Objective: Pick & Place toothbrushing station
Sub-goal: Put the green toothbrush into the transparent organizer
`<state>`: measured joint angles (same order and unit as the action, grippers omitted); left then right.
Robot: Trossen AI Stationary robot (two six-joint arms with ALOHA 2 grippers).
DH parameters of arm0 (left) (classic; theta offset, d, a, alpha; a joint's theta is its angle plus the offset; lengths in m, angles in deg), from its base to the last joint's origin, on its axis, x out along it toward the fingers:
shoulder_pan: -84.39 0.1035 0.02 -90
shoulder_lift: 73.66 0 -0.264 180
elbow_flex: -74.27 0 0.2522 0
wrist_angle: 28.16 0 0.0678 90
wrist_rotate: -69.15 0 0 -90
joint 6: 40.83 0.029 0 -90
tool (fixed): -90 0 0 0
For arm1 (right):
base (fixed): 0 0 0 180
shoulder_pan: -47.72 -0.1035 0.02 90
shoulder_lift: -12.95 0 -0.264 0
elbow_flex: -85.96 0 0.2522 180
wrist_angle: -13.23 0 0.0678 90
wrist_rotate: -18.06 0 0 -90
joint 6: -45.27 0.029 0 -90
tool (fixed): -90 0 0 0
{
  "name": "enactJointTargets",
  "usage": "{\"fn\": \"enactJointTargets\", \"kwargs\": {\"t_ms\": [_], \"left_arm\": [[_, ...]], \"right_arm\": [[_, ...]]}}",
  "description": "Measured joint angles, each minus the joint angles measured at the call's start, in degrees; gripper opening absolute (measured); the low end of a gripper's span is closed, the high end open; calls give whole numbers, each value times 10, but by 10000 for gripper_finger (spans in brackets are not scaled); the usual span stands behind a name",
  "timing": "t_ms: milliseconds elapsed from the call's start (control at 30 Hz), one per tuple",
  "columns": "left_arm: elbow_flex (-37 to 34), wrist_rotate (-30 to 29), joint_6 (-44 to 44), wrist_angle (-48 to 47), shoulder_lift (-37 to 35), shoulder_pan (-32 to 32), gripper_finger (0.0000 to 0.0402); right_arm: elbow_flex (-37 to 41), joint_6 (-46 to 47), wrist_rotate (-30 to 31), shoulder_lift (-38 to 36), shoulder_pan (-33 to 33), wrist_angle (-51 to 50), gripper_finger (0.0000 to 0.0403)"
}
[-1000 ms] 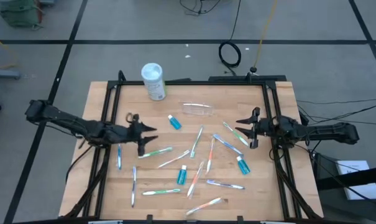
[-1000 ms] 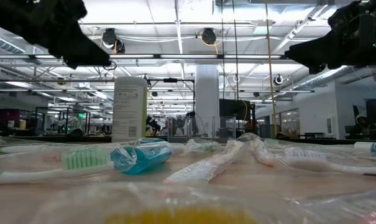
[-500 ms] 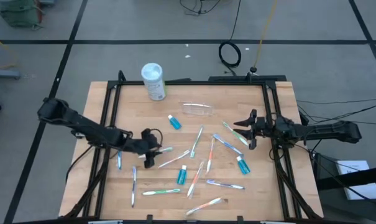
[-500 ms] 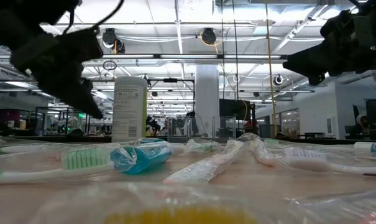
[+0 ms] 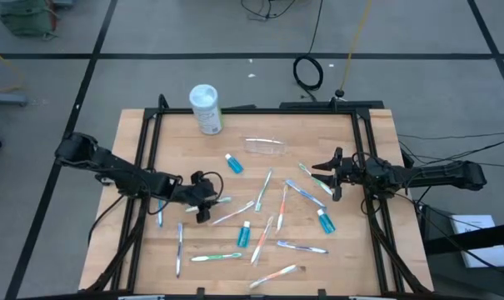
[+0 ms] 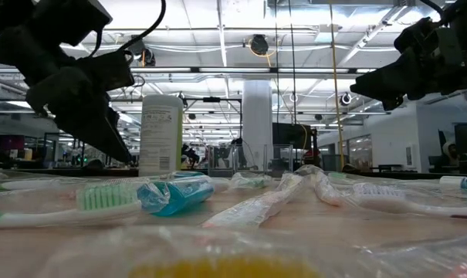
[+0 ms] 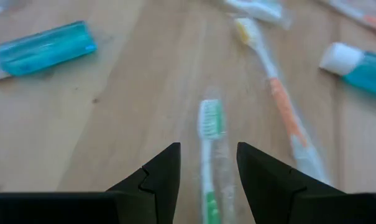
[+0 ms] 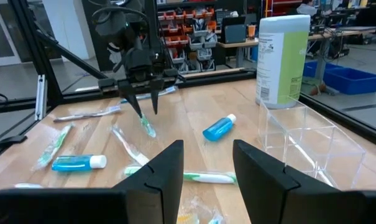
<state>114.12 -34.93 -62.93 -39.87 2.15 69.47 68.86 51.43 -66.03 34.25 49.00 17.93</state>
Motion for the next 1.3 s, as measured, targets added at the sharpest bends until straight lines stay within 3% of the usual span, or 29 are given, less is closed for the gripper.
{"fn": "enactJointTargets", "kwargs": {"t_ms": [100,300,700,933,1200,1300], "left_arm": [[0,29,16,12,0,14,161],[0,30,21,16,5,30,161],[16,94,47,63,114,69,161],[17,98,49,65,104,74,161],[17,96,53,148,104,74,161],[17,65,55,203,104,74,161]], "right_arm": [[0,-3,0,0,0,1,130],[0,-4,0,0,0,1,130],[0,-4,0,0,0,1,130],[0,-8,0,0,0,1,130],[0,-8,0,0,0,1,130],[0,-8,0,0,0,1,130]]}}
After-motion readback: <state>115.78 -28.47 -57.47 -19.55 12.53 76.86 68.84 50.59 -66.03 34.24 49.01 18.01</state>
